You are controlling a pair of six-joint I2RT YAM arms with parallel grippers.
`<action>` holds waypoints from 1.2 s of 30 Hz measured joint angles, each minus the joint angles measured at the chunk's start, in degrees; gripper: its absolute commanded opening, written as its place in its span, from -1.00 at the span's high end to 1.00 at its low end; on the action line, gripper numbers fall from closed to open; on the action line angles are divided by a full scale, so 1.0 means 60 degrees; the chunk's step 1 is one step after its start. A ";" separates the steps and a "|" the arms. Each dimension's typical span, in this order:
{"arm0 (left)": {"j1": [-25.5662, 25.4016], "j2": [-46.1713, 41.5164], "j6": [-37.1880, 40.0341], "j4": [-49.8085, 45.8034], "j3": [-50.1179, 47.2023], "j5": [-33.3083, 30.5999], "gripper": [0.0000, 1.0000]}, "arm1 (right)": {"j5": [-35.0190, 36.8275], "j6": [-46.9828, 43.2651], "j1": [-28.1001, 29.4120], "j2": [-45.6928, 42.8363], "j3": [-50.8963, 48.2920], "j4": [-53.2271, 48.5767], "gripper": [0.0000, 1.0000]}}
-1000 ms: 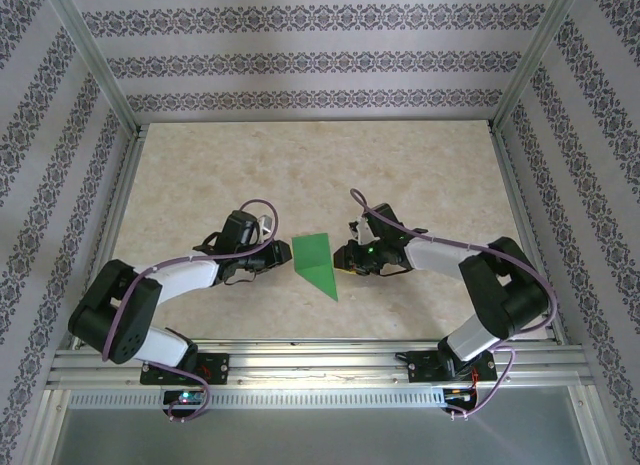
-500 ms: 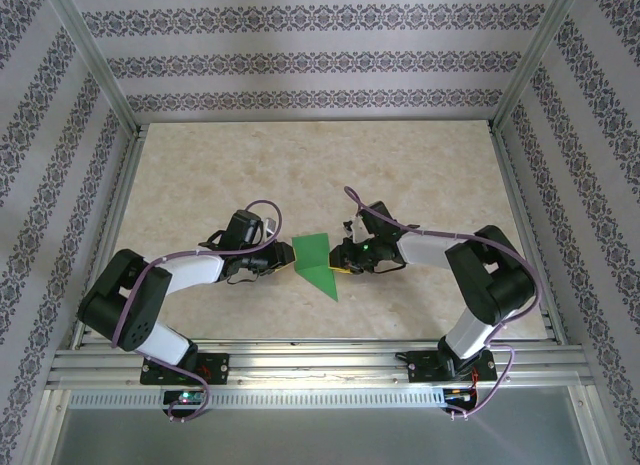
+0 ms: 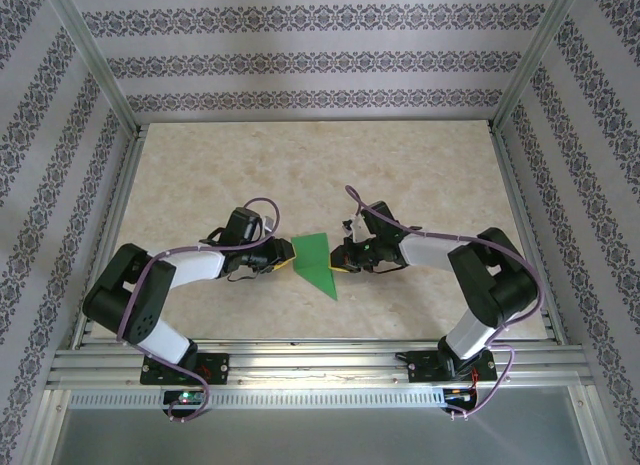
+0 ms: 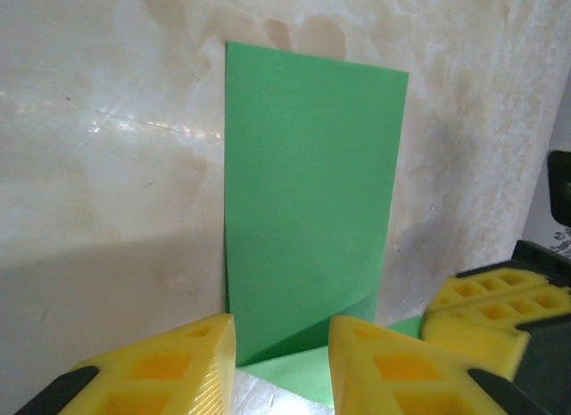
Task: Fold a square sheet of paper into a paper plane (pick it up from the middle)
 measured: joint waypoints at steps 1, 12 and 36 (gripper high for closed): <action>0.0025 0.0106 -0.0113 0.0117 0.0000 0.0084 0.32 | -0.0055 0.0000 -0.0022 -0.0069 -0.0055 0.0066 0.89; 0.0142 0.0630 -0.0933 0.1475 -0.0047 0.0743 0.26 | -0.0437 0.0106 -0.0295 -0.0313 -0.0484 0.0681 0.90; 0.0142 0.0703 -0.1315 0.1752 -0.0280 0.0459 0.31 | -0.0455 0.0291 -0.0401 -0.0437 -0.0732 0.0984 0.93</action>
